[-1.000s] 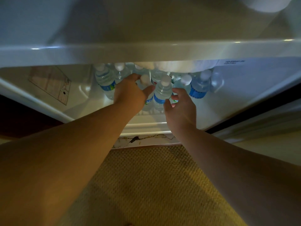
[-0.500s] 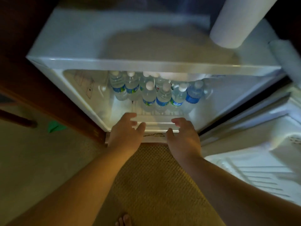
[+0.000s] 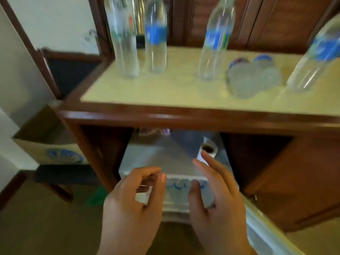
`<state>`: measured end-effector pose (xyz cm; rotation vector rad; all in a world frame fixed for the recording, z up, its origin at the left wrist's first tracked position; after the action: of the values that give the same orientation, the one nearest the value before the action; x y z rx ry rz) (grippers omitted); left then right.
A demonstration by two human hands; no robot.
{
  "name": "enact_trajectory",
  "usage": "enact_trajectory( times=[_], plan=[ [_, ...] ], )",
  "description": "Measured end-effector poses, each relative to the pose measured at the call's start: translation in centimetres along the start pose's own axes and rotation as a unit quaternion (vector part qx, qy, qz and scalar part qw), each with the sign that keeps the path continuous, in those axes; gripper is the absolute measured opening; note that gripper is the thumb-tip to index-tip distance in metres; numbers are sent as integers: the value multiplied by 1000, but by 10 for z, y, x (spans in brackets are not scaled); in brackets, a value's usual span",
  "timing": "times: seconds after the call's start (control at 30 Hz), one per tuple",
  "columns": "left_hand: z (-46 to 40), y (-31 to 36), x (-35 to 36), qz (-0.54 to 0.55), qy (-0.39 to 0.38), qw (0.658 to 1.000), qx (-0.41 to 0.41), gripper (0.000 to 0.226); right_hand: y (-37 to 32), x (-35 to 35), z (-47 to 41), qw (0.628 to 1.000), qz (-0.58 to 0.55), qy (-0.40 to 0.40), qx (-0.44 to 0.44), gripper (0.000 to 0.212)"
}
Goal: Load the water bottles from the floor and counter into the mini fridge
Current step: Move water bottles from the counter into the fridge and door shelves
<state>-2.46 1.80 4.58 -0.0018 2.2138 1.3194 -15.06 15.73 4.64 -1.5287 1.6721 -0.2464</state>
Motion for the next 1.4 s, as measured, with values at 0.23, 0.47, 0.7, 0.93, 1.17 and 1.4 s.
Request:
enact_trajectory(
  times=[0.23, 0.47, 0.7, 0.93, 1.17, 1.4],
  plan=[
    [-83, 147, -100, 11, 29, 997, 71, 14, -108, -92, -122, 999, -35, 2, -9, 46],
    [-134, 178, -108, 0, -11, 1000, 16, 29, -141, -88, -211, 995, 32, -91, 24, 54],
    [-241, 169, -108, -53, 26, 998, 21, 42, -168, -8, -302, 973, 74, -217, 5, 67],
    [-355, 135, -92, -88, -42, 995, -20, 69, -148, 83, -386, 965, 79, -244, 60, 71],
    [-385, 110, -59, -45, -99, 994, -1, 55, -112, 134, -403, 954, 136, -254, 81, 62],
    [-347, 121, -82, -22, -61, 997, 48, 32, -111, 103, -366, 987, 63, -130, 64, 29]
  ],
)
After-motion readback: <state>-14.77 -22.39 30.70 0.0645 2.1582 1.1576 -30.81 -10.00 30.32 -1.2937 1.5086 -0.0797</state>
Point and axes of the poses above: each hand's wrist, its own z-axis away from the middle knuckle, its own x-axis out of the palm, y = z × x, the point moved 6 cm from there along -z, towards the middle knuckle, and after that the axes turned 4 degrees about y, right-handed, at the moved point
